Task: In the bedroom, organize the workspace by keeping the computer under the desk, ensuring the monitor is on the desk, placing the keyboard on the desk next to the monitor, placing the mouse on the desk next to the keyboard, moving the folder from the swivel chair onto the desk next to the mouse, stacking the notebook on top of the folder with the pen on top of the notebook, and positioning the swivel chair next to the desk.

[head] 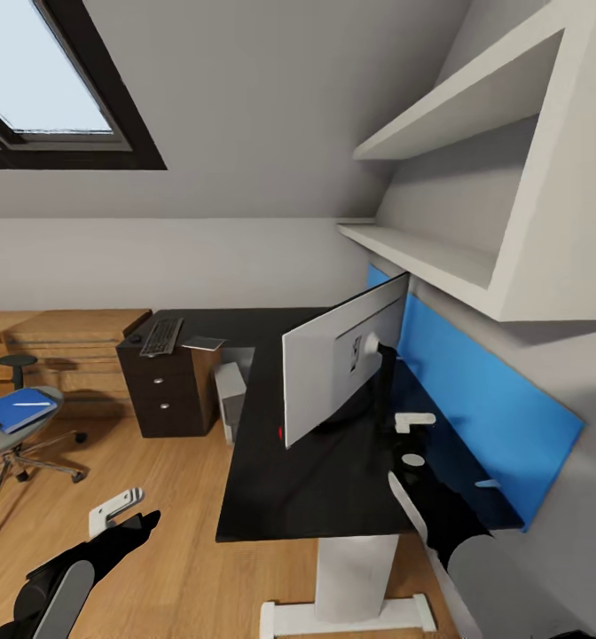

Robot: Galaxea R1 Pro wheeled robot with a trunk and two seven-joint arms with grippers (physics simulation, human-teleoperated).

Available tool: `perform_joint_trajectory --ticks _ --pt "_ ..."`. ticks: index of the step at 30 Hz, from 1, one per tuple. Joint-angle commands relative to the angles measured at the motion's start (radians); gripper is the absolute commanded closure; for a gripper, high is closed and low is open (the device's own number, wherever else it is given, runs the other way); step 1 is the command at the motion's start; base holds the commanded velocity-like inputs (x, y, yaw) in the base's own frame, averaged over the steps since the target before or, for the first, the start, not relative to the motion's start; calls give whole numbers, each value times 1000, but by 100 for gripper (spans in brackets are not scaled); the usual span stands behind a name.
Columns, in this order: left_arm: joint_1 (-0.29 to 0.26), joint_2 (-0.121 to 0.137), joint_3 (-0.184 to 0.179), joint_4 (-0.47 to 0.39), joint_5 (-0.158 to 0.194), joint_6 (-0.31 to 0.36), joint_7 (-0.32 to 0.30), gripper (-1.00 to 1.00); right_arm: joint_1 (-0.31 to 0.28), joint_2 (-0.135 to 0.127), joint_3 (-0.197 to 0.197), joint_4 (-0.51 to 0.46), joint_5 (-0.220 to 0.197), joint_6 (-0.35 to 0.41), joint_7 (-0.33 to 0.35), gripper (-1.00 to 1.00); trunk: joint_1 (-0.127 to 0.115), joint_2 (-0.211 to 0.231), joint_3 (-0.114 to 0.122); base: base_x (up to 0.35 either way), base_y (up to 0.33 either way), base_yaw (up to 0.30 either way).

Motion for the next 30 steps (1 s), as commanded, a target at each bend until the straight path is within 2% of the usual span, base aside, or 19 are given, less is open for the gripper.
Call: perform_joint_trajectory --ticks 1,3,5,9,14,15,17,19,20,23,24,25,26,30 --pt "-1 0 0 -1 11 3 9 -100 22 5 5 -86 -12 96 -33 -100 0 -1 -1 -57 11 0" --pt "-1 0 0 -1 10 3 9 -100 71 16 6 -207 -17 189 -56 -100 0 -1 -1 -37 7 0" --pt "-1 0 0 -1 10 3 9 -100 119 29 6 -317 -21 238 -69 -100 0 -1 -1 -19 4 0" --pt "-1 0 0 -1 9 2 9 -100 189 70 7 -480 -23 278 -87 -100 0 -1 -1 -7 1 0" --pt "-1 0 0 -1 9 3 9 -100 209 138 26 -457 -16 262 -100 -100 0 -1 -1 -1 29 0" --pt "-1 0 0 -1 9 2 8 -100 211 163 53 -448 0 245 -105 -100 0 -1 -1 0 190 0" --pt "-1 0 0 -1 9 2 8 -100 212 178 83 -449 17 234 -117 -100 0 -1 -1 0 229 0" --pt "-1 0 0 -1 9 2 7 -100 213 183 107 -456 26 226 -138 -100 0 -1 -1 0 265 0" --pt "-1 0 0 -1 9 1 7 -100 213 183 137 -453 30 203 -161 -100 0 -1 -1 0 289 0" --pt "-1 0 0 -1 9 1 8 -100 214 183 192 -427 38 138 -193 -100 0 -1 -1 0 295 0" --pt "-1 0 0 -1 9 0 8 -100 214 183 221 -411 45 99 -219 -100 0 -1 -1 0 301 0" --pt "-1 0 0 -1 9 0 8 -100 214 183 259 -382 63 42 -273 -100 0 -1 -1 0 302 0" --pt "-1 0 0 -1 9 0 8 -100 215 183 281 -363 80 6 -317 -100 0 -1 -1 0 290 0" --pt "-1 -1 -1 -1 9 0 8 -100 215 183 324 -312 143 -81 -438 -100 0 -1 -1 0 167 0"
